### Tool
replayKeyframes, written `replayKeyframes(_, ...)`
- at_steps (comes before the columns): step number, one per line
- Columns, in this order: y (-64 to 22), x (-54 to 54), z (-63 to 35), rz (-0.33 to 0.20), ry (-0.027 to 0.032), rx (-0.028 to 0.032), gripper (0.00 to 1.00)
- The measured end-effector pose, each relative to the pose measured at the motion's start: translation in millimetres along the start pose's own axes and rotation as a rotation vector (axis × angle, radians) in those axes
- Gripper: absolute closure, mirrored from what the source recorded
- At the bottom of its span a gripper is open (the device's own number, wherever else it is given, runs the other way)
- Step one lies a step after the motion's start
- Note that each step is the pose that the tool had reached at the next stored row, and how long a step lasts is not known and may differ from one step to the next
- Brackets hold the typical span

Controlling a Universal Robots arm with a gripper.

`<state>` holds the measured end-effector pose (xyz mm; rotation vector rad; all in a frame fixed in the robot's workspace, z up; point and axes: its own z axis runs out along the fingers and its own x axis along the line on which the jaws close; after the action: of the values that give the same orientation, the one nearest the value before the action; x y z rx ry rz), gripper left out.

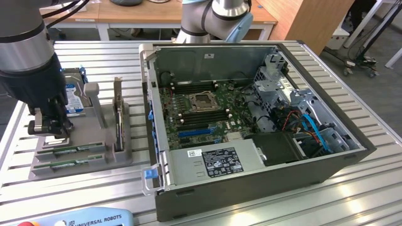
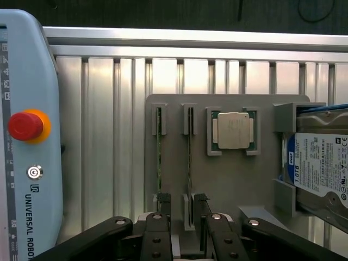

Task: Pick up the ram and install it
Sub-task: 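Pick up the ram and move it above insertion slot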

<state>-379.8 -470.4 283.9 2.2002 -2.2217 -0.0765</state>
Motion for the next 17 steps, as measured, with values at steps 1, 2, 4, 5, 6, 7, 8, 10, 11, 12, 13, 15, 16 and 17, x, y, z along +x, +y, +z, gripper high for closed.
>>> replayKeyframes(1, -0.1, 0.0, 1.0, 0.0, 0.0001, 0.0001, 0.69)
replayKeyframes(2, -0.1, 0.1, 2.0, 0.0, 0.0001, 0.0002, 0.69)
replayKeyframes(4, -0.2, 0.1, 4.0, 0.0, 0.0, 0.0003, 0.69)
replayKeyframes(5, -0.3, 0.2, 4.9, 0.0, 0.0, 0.0004, 0.69)
replayKeyframes(6, -0.3, 0.2, 5.7, 0.0, 0.0001, 0.0005, 0.69)
replayKeyframes(7, -0.3, 0.2, 6.7, 0.0, 0.0001, 0.0005, 0.69)
replayKeyframes(8, -0.4, 0.3, 7.6, 0.0, 0.0, 0.0006, 0.69)
replayKeyframes(10, -0.4, 0.3, 9.6, 0.0, 0.0, 0.0008, 0.69)
replayKeyframes(11, -0.5, 0.4, 10.6, 0.0, 0.0001, 0.0008, 0.69)
replayKeyframes(12, -0.5, 0.4, 11.6, 0.0, 0.0, 0.0009, 0.69)
replayKeyframes(13, -0.6, 0.4, 12.6, 0.0, 0.0, 0.0011, 0.69)
replayKeyframes(15, -0.7, 0.5, 14.4, 0.0, 0.0, 0.0012, 0.69)
replayKeyframes(16, -0.7, 0.5, 15.3, 0.0, 0.0, 0.0013, 0.69)
replayKeyframes(17, -0.7, 0.6, 16.2, 0.0, 0.0, 0.0014, 0.69)
